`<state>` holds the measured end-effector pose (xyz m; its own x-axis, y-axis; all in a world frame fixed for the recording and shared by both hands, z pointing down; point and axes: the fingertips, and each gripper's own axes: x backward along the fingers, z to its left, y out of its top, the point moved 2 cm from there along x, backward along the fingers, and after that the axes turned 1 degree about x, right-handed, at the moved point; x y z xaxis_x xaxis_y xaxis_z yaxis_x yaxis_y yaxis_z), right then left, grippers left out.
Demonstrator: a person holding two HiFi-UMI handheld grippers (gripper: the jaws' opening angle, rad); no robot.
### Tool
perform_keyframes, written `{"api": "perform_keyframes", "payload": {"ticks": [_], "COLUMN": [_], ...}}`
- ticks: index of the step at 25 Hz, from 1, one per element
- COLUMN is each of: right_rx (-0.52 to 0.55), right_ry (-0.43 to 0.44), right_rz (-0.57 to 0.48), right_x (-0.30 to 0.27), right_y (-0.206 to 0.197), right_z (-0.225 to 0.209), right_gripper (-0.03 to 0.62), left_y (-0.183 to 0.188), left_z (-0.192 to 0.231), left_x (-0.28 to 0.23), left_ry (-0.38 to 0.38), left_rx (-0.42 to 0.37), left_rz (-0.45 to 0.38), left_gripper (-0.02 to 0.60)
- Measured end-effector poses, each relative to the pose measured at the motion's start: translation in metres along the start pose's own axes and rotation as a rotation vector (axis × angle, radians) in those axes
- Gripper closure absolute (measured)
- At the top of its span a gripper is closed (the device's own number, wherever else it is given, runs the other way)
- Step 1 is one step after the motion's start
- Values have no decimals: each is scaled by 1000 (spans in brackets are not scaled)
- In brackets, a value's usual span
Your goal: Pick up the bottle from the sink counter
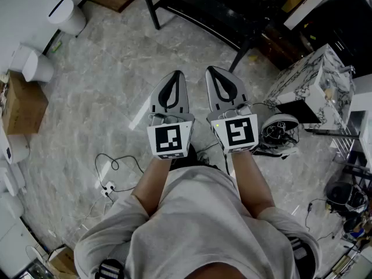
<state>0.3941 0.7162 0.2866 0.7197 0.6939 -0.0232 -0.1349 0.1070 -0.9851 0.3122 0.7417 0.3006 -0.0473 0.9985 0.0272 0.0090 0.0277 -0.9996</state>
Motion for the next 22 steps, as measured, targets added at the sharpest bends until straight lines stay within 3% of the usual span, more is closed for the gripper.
{"api": "perform_keyframes", "payload": {"ticks": [3,5,10,15,22], "right_rx": [-1,-13,-11,-1,-12], "right_ry": [36,15,-35,-29,30], "right_rz": [34,53,24,44,33], "right_x": [-20,-34,-84,-136,-193], "right_y": [-1,-2,4,4,11], "right_z": [9,12,24,37,1], "right_gripper": [585,585,585,585,585], "left_y": [-5,-7,-11,-16,-21], "left_z": [27,48,102,138,161], "left_x": [1,-2,-23,-37,-84], "left_ry": [61,69,42,9,8], "left_rx": [-8,3,56,36,22], "left_rz": [23,34,32,55,98], "left_gripper": [569,569,569,569,569]}}
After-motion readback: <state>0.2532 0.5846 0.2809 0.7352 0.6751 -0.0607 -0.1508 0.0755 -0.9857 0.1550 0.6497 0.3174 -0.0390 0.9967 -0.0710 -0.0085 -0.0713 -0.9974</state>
